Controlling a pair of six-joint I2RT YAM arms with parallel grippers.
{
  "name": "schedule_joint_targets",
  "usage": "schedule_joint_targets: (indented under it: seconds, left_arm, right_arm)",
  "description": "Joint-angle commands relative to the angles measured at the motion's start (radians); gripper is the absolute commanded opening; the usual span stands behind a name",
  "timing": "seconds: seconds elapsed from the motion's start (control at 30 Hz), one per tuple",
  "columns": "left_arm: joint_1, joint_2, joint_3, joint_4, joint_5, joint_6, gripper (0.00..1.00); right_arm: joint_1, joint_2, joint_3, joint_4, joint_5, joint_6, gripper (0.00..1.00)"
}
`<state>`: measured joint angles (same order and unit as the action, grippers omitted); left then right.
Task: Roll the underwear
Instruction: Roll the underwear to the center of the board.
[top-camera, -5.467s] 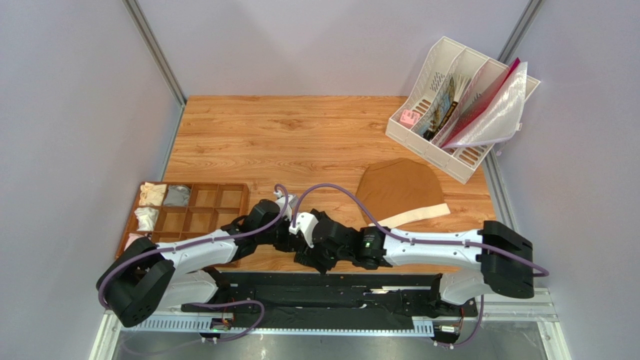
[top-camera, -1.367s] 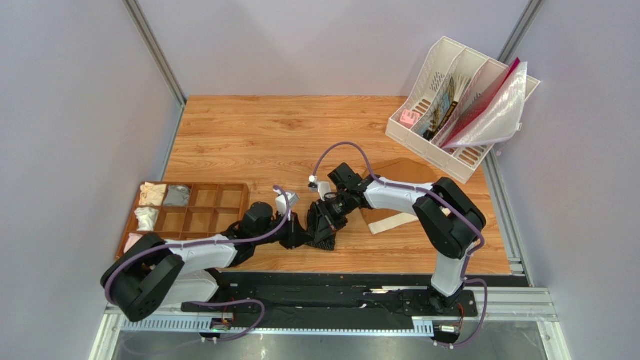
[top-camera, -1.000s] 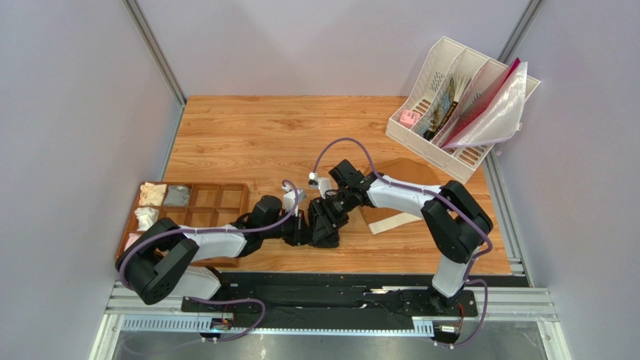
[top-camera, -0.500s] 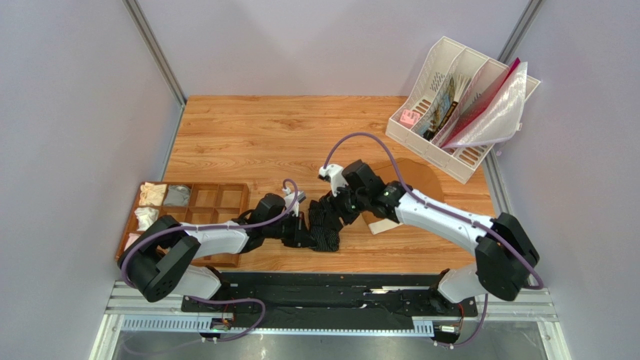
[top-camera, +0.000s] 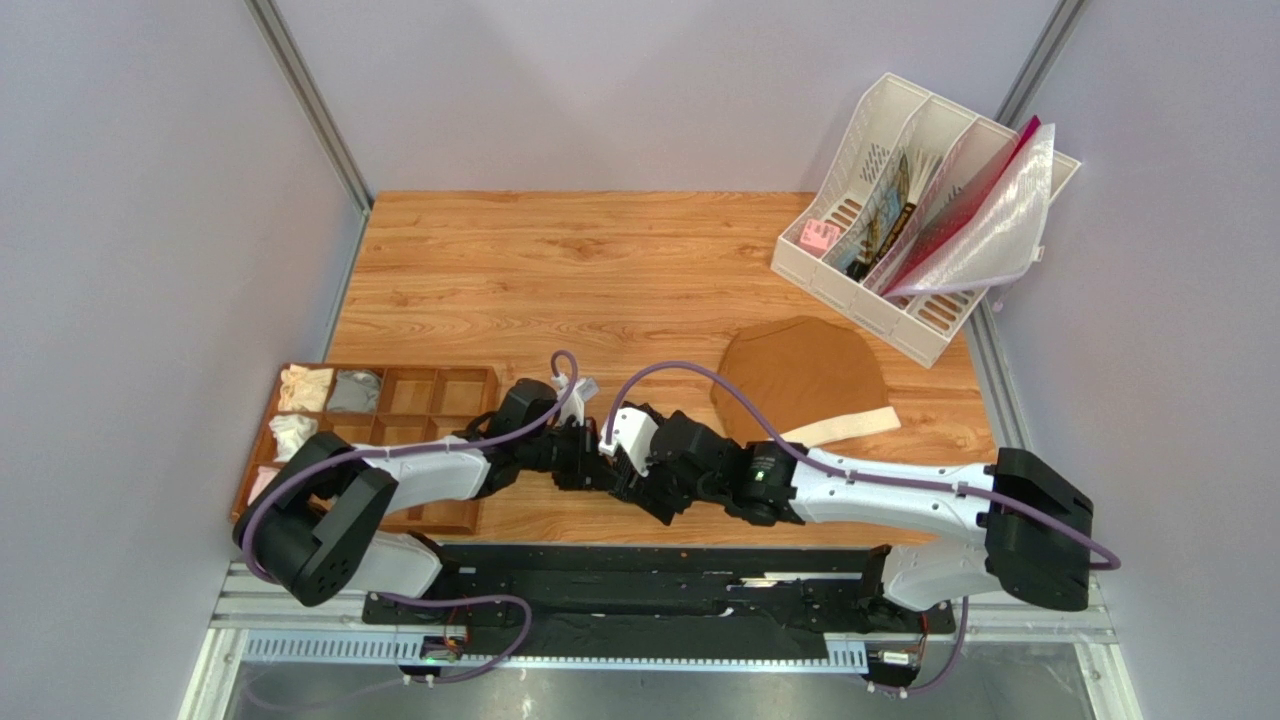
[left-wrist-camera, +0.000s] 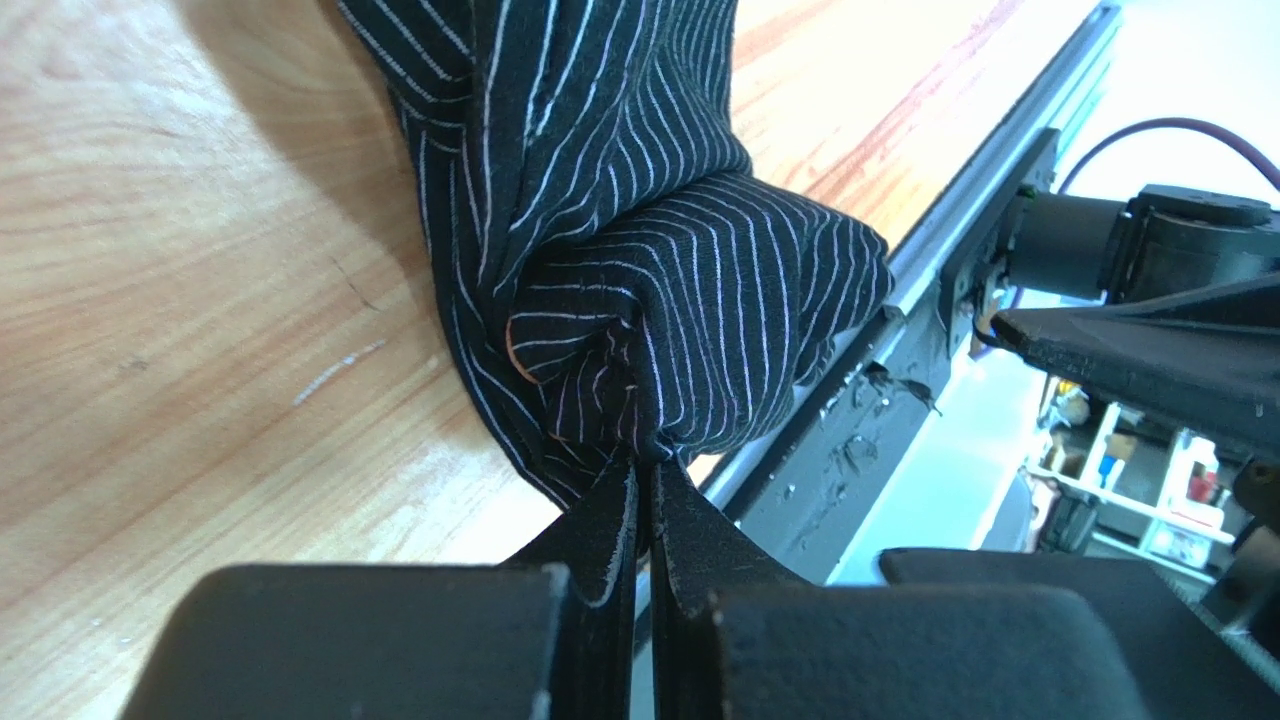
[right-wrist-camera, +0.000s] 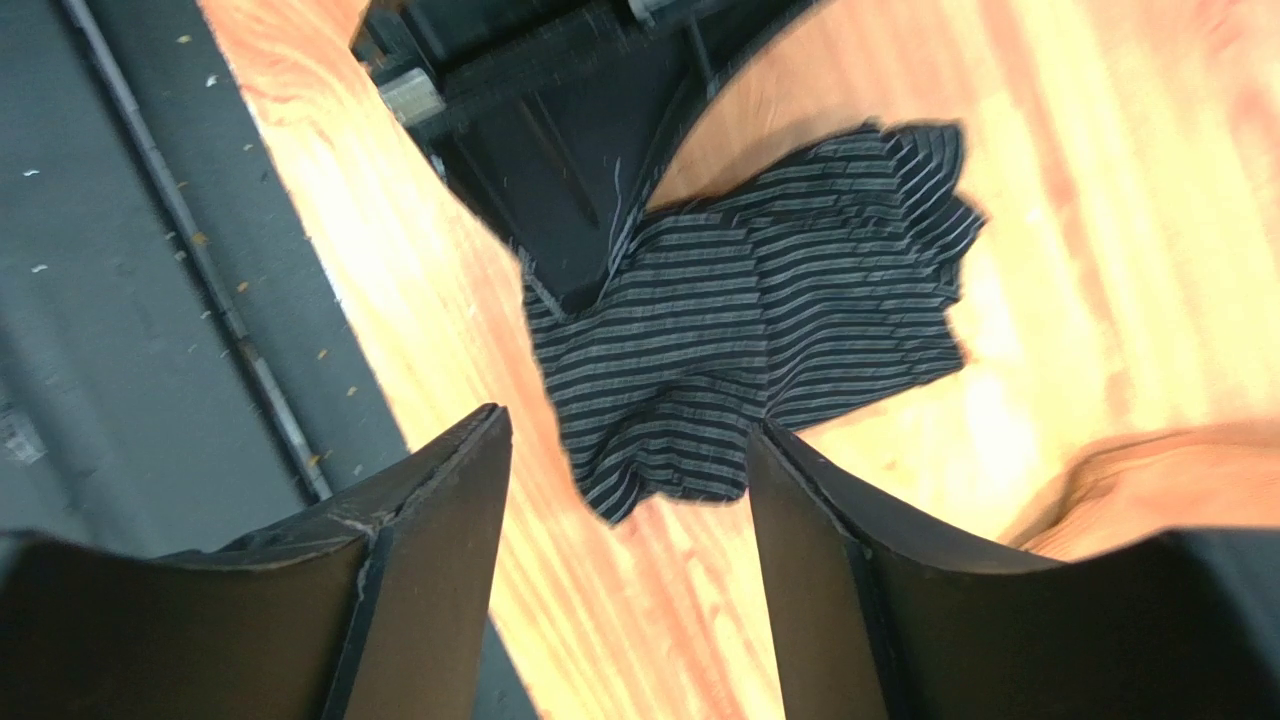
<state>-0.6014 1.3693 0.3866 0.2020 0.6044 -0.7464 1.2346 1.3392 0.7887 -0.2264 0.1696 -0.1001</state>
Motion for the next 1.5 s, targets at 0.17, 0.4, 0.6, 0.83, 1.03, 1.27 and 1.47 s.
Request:
schedule_joint_targets:
  seconds: [0.17,0.4,0.6,0.83,1.03,1.27,1.47]
  left_arm:
    - [0.015,-0.055,0.017,0.002,0.054,-0.028,0.00]
    - [0.029,-0.073,0.015,-0.013,0.058,-0.030,0.00]
    - [0.032,-0.075,0.006,0.005,0.084,-0.041,0.00]
    - [0.035,-0.073,-0.017,0.069,0.120,-0.064,0.00]
    - [0.078,-0.088,-0.018,-0.012,0.110,-0.047,0.23]
    - [0.112,-0.190,0.006,-0.194,-0.050,0.021,0.53]
    - [0.114,-0.187,0.000,-0.176,-0.111,0.015,0.60]
  right_arm:
    - [0.109,0.139,0.029,0.101,0.209,-0.112,0.63]
    - [0.118,0.198,0.026,0.111,0.243,-0.102,0.63]
    - [0.118,0.242,0.012,0.143,0.318,-0.089,0.62]
    - [0.112,0.287,-0.002,0.196,0.358,-0.066,0.21]
    - [0.098,0.261,0.056,0.075,0.240,-0.059,0.00]
    - [0.092,0.276,0.139,-0.123,0.144,-0.029,0.00]
    - [0.094,0.276,0.173,-0.203,0.062,0.002,0.00]
